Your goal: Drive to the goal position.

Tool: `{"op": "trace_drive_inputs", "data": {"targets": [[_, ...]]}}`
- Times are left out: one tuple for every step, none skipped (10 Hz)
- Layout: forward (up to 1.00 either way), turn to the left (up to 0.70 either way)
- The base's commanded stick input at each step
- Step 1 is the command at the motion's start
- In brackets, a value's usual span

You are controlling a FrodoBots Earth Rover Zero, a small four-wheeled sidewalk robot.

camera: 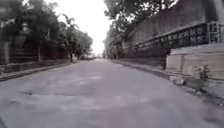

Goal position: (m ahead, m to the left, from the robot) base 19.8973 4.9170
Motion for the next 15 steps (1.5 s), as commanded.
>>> {"op": "trace_drive_inputs", "data": {"targets": [[1.0, 0.04], [1.0, 0.04], [1.0, 0.04], [1.0, 0.04], [1.0, 0.04], [1.0, 0.04], [1.0, 0.04], [1.0, 0.04], [1.0, 0.04], [1.0, 0.04], [1.0, 0.04], [1.0, 0.04], [1.0, 0.04], [1.0, 0.04], [1.0, 0.04]]}}
